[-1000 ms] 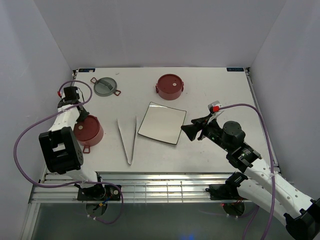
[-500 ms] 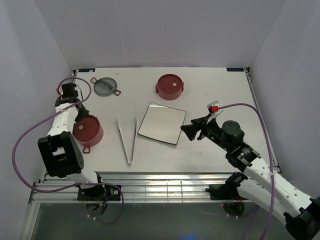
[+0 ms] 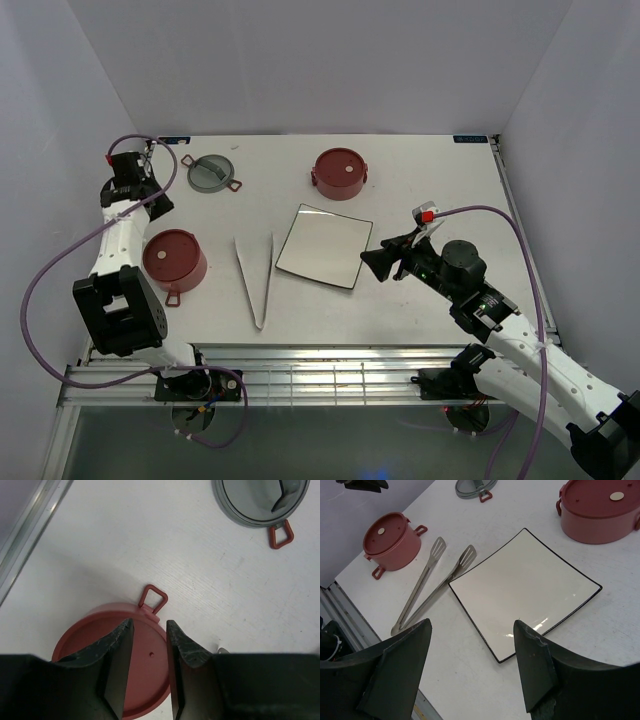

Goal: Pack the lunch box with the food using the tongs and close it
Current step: Close the box lid on the packing box.

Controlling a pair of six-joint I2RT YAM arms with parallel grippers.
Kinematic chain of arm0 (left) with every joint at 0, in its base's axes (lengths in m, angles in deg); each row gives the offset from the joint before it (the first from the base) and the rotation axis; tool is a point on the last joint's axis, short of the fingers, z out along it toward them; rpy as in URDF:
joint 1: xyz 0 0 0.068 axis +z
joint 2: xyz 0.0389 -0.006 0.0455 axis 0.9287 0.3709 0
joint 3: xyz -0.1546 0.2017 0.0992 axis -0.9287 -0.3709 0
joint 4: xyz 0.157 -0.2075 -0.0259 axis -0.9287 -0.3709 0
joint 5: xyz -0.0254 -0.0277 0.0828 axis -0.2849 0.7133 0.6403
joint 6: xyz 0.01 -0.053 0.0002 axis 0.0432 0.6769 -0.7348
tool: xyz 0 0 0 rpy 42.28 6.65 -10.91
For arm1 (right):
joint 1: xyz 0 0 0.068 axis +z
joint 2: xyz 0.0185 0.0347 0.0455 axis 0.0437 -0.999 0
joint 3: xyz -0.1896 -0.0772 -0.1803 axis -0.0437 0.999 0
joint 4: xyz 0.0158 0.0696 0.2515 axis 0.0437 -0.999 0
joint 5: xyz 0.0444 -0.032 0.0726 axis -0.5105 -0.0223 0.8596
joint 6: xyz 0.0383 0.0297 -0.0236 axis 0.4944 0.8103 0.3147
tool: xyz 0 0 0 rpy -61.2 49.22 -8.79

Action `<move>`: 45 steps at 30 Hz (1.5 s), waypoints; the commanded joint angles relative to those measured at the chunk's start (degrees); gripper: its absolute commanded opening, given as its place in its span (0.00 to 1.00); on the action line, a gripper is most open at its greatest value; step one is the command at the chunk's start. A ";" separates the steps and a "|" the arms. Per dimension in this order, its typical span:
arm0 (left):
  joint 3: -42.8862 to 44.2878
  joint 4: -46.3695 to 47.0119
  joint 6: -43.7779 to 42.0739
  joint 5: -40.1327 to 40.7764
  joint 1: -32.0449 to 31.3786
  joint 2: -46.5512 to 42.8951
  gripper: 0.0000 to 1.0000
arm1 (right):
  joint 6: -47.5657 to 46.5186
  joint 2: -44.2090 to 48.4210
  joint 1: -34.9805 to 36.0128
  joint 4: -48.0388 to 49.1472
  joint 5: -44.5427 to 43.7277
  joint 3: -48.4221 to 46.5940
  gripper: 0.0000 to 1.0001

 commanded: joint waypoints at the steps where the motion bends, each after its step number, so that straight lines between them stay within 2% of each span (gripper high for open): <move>1: 1.67 2.92 -1.74 -4.73 0.03 2.75 0.43 | -0.45 0.45 0.12 1.27 0.45 -2.44 0.73; 10: -4.91 7.40 0.37 -1.30 0.03 4.34 0.38 | -0.45 0.98 0.13 0.83 1.77 -2.88 0.72; 17: -7.64 9.51 0.54 -2.09 0.03 4.78 0.37 | -0.45 0.98 0.13 0.75 1.86 -2.88 0.73; 24: -7.47 9.60 0.28 -2.00 0.03 4.78 0.36 | -0.53 0.80 0.13 0.66 1.77 -2.97 0.73; 30: -5.54 8.20 -0.60 -0.51 0.03 0.83 0.37 | -0.53 0.54 0.13 0.57 1.86 -3.14 0.73; 34: -2.99 4.07 1.85 4.75 0.03 -2.42 0.36 | -0.62 0.36 0.13 0.57 1.86 -3.14 0.73; 35: -2.64 2.32 3.25 7.29 0.11 -3.90 0.34 | -0.62 0.45 0.13 0.66 1.86 -3.14 0.73; 37: -2.98 1.34 3.71 6.97 0.03 -5.67 0.31 | -0.62 0.28 0.13 0.66 1.77 -3.14 0.73; 38: -3.85 0.64 2.84 5.48 0.03 -7.24 0.21 | -0.71 0.28 0.04 0.57 1.77 -3.14 0.73; 42: -6.40 -3.05 3.00 5.46 0.03 -9.53 0.00 | -0.62 0.01 0.13 0.66 1.68 -3.14 0.73; 45: -11.06 -2.70 3.70 5.47 0.03 -9.20 0.00 | -0.62 0.01 0.13 0.74 1.77 -3.06 0.73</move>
